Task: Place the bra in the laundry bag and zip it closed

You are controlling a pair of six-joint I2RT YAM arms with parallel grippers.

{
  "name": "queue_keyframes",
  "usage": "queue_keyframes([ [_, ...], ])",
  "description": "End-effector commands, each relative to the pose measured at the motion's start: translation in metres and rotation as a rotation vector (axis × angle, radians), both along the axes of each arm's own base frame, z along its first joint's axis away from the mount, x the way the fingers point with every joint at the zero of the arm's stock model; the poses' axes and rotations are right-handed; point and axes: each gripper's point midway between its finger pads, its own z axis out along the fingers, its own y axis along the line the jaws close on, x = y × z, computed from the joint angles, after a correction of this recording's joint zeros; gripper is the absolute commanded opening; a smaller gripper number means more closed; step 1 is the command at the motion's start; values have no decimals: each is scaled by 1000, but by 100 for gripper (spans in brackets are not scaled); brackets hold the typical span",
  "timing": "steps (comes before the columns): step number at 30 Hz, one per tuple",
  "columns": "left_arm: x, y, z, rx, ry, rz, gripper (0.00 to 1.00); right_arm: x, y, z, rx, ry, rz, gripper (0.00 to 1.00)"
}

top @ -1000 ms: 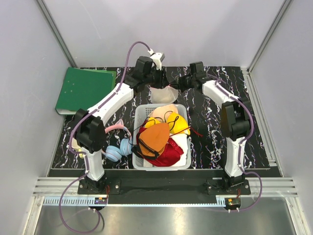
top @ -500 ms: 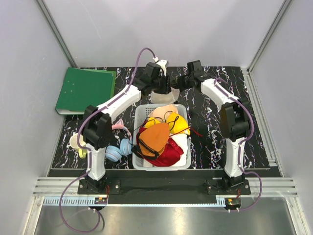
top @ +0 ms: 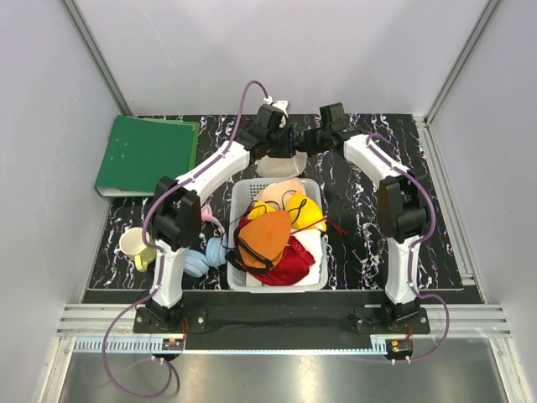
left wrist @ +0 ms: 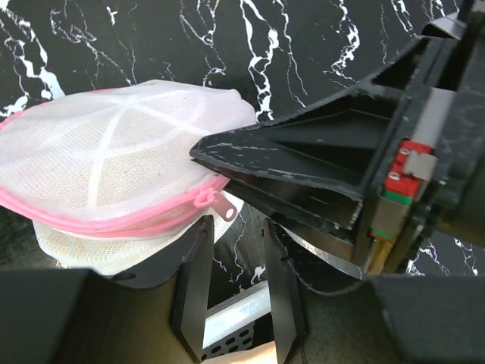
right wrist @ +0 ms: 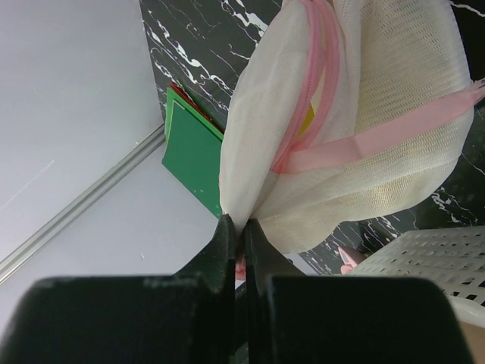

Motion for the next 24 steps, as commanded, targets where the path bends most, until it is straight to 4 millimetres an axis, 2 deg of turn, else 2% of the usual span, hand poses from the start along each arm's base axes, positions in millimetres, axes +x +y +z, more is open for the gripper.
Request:
queue_keyframes([
  [1, 15, -2, 31, -51, -73, 45, 37, -5, 6, 47, 32, -77, 6, 0],
  [3, 17, -2, 27, -46, -67, 49, 37, -7, 7, 46, 35, -71, 12, 0],
  [4, 19, -3, 32, -51, -81, 48, 37, -8, 9, 46, 41, -69, 20, 0],
  [10, 28, 0, 36, -29, -115, 67, 29, -15, 8, 46, 36, -69, 34, 0],
  [11, 32, 1, 40, -28, -128, 73, 22, -16, 8, 46, 34, -69, 37, 0],
  [14, 39, 7, 41, -29, -127, 90, 11, -20, 9, 47, 24, -80, 57, 0],
  [15, 41, 9, 39, -27, -119, 94, 0, -20, 7, 46, 16, -84, 59, 0],
  [18, 42, 22, 34, -7, -99, 101, 0, -23, 0, 41, -21, -98, 70, 0],
  [20, 42, 37, 34, -5, -86, 106, 0, -19, -10, 38, -59, -129, 95, 0],
  [21, 37, 41, 23, -6, -53, 89, 0, -18, -14, 36, -74, -139, 106, 0],
  [23, 34, 56, 26, -7, -49, 72, 0, -12, -21, 31, -110, -177, 142, 0],
  [24, 29, 62, 15, 3, -25, 61, 0, -8, -29, 32, -110, -195, 156, 0],
])
